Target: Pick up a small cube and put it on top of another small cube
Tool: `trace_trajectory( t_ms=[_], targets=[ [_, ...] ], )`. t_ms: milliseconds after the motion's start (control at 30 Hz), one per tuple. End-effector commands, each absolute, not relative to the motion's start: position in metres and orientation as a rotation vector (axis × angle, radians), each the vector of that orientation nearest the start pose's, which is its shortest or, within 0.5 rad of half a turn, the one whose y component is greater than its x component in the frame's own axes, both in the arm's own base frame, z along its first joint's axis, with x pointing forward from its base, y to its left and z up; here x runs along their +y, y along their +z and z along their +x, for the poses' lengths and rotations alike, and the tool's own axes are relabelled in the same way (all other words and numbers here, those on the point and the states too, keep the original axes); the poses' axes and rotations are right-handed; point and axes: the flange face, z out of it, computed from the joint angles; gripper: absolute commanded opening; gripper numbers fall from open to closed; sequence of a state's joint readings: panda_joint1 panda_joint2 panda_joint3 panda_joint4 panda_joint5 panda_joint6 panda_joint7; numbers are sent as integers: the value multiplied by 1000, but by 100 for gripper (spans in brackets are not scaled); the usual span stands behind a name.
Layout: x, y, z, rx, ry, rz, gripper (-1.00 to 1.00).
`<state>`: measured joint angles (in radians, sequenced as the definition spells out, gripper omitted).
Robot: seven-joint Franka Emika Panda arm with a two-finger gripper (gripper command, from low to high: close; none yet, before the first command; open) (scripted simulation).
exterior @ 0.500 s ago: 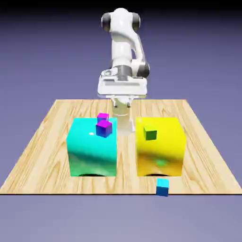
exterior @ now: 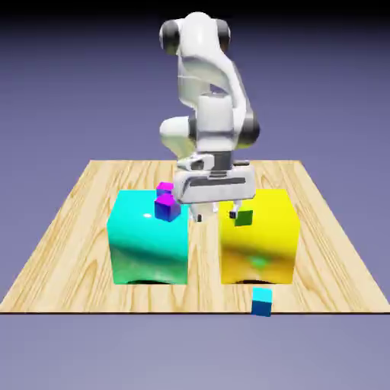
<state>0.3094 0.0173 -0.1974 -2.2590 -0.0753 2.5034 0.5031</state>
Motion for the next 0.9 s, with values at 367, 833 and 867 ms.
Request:
trace_trajectory(
  t_ms=[367,833,867],
  targets=[
    [116,280,609,88,178,-3427,0],
    [210,170,628,-533,875,-3739,0],
    [218,163,627,-581,927,-3755,0]
  ],
)
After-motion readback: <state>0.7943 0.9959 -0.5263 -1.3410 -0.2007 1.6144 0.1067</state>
